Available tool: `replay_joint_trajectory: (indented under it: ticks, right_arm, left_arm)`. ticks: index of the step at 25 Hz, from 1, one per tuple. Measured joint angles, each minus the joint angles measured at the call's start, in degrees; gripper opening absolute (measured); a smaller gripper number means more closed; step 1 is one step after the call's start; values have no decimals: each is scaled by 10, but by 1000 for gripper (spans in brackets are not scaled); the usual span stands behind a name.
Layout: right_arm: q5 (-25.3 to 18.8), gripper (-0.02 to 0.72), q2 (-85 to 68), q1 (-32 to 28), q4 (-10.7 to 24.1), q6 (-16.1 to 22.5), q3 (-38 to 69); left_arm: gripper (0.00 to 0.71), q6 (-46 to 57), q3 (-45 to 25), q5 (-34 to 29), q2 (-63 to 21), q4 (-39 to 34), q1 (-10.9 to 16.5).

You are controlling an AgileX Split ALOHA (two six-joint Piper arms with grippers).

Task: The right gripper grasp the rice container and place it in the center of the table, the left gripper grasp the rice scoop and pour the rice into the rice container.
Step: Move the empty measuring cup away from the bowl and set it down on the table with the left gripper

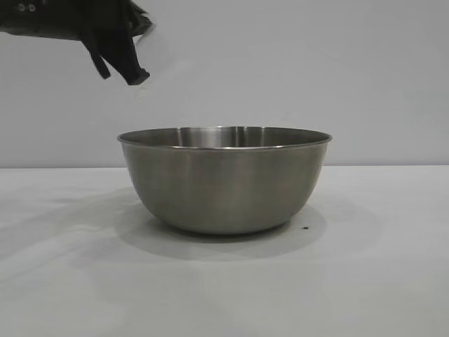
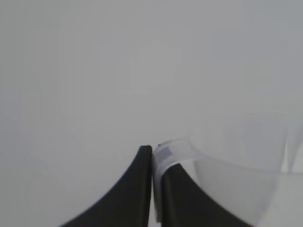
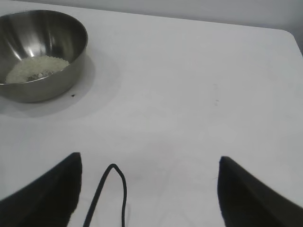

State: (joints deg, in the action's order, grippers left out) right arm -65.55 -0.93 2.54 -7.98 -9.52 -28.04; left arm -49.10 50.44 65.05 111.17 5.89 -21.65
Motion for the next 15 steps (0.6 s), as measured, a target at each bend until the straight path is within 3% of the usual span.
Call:
replay_joint_trajectory:
  ticks: [9, 15]
  right_arm:
    - [0, 508, 0, 0, 0, 0, 0]
    - [0, 508, 0, 0, 0, 0, 0]
  left_arm:
    - [0, 179, -14, 0, 0, 168, 0]
    - [0, 248, -64, 0, 0, 204, 0]
